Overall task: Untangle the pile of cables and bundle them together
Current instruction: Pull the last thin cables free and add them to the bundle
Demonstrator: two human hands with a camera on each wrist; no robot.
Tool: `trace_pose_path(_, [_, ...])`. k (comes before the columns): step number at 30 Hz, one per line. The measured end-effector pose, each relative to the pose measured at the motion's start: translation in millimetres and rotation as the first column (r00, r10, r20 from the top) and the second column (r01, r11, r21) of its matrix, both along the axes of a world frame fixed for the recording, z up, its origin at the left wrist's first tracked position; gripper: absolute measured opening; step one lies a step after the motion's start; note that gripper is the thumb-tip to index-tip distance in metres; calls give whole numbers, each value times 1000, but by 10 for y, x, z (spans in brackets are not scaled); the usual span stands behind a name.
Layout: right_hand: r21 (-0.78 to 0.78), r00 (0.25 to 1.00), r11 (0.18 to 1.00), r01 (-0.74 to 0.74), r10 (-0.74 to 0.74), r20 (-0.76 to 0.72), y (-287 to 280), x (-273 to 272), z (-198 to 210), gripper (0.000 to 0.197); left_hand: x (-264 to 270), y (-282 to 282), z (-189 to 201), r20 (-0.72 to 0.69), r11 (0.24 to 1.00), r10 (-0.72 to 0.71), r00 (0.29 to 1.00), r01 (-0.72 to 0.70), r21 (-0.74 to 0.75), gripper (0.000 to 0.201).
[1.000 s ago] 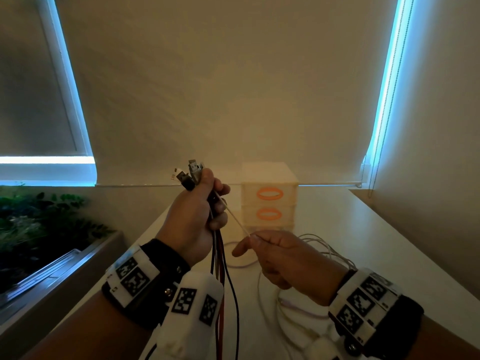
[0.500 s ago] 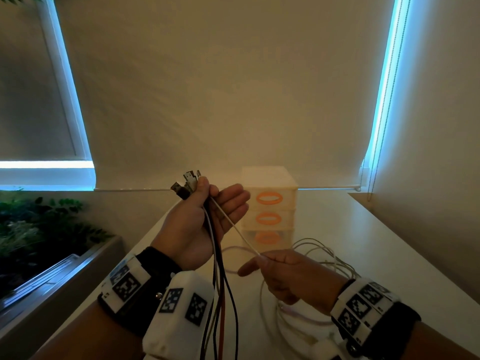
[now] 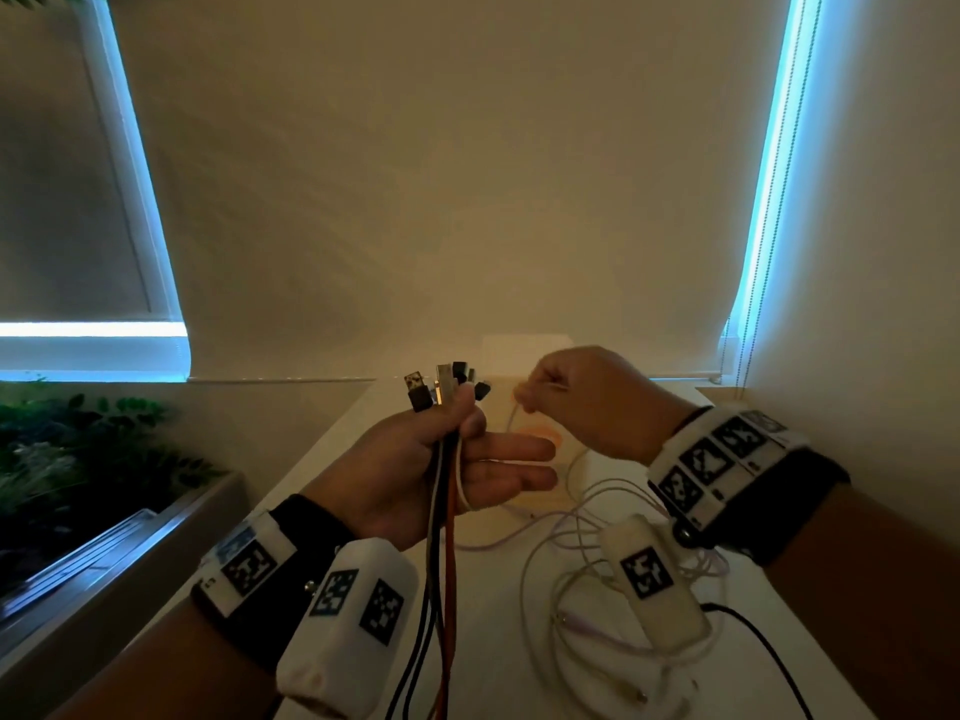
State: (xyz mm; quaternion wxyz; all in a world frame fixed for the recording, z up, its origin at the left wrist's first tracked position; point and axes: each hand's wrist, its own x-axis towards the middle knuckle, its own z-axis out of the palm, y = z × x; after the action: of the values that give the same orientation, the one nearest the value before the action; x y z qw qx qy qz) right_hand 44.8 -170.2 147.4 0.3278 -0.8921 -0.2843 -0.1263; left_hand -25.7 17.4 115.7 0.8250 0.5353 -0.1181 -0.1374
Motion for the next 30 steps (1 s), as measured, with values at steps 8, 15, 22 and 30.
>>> trace_pose_path(8, [-24,985,990,-136,138,102,294,-565,41,26,64,0,-5,-18,975,173,985,-174,-135,38])
trace_pose_path(15, [-160,923,911,-380,363,-129,134,-648,-596,24,88,139,13,-54,833,264,963,-256,-491,47])
trace_pose_path(22, [66,910,991,-119,135,-393,-221,-270,-839,25,61,209,-13,-61,848,242,968,-241,-472,43])
trace_pose_path(30, [259,751,938,228,0,-660,-330,-32,-809,26,3,117,4,-12,929,143,990,-138,-344,42])
